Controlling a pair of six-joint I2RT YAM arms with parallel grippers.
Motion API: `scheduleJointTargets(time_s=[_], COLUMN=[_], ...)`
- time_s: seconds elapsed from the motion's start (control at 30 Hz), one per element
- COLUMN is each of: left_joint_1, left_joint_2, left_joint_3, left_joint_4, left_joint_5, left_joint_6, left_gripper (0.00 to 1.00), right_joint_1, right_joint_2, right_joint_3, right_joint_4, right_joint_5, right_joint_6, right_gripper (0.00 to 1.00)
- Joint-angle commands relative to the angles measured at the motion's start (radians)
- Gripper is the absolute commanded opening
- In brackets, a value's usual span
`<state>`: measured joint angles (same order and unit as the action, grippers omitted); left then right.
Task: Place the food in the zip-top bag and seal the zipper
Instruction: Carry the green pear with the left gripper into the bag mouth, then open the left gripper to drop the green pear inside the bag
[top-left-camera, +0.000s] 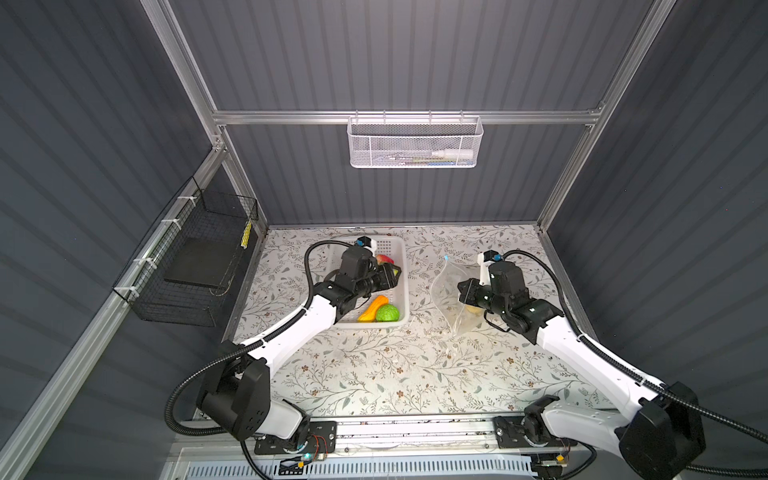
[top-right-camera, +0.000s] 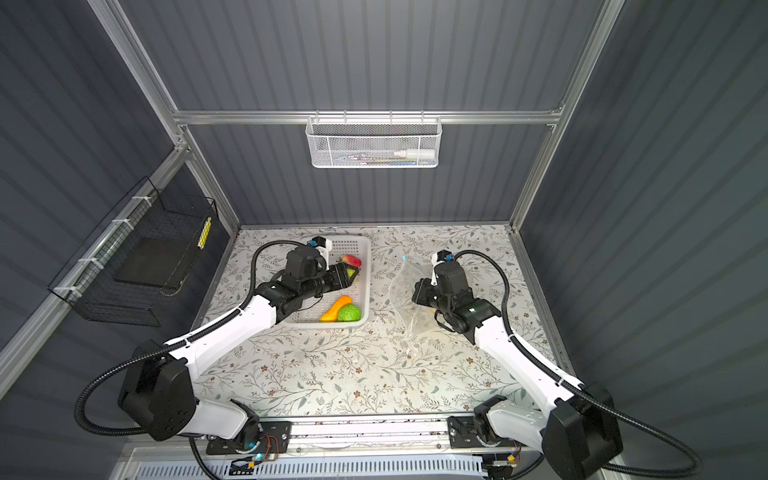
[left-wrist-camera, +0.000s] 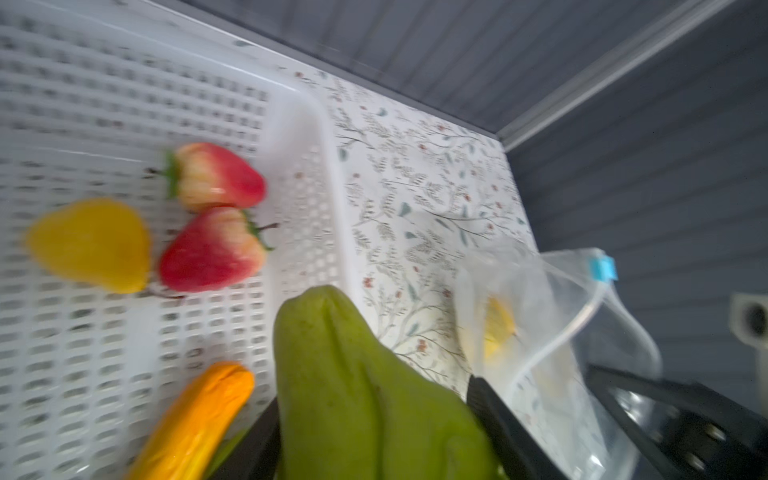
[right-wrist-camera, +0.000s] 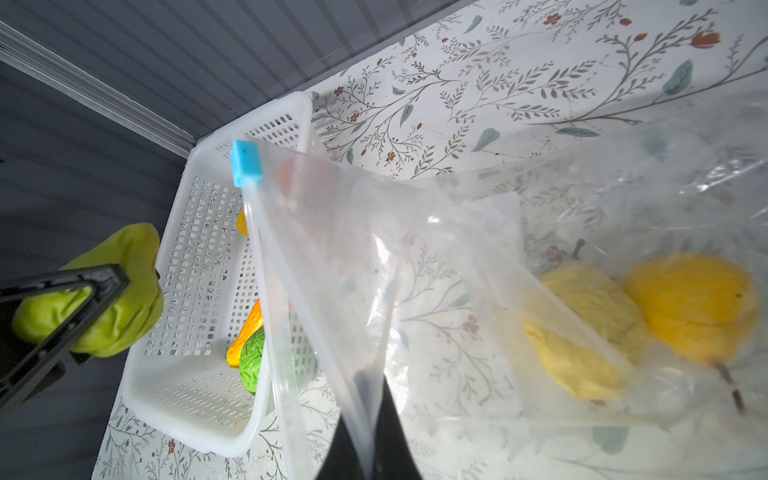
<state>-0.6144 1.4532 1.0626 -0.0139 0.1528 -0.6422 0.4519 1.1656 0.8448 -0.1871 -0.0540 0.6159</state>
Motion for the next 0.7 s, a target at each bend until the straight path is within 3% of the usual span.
scheduleJointTargets(time_s=[0.0, 0.23, 0.67], left_joint_1=[-0.047, -0.137, -0.168], left_joint_2=[0.039, 0.150, 0.273], left_joint_3=[0.037, 0.127, 0.182], left_joint_4=[0.131, 0.146, 0.163], left_joint_5=[0.194, 0.297, 0.245], left_joint_6=[0.008, 0.070, 0.036], left_gripper=[0.59, 0.60, 0.60], right_joint_1=[-0.002, -0.002, -0.003], right_joint_2=[-0.012, -0.005, -0.039], right_joint_3=[0.009, 0.024, 0.017], right_joint_4=[0.012, 0.016, 0.059], right_joint_5=[-0.007, -0.044, -0.153], right_joint_6=[0.006, 0.000, 0.028], right_gripper=[0.00, 0.00, 0.00])
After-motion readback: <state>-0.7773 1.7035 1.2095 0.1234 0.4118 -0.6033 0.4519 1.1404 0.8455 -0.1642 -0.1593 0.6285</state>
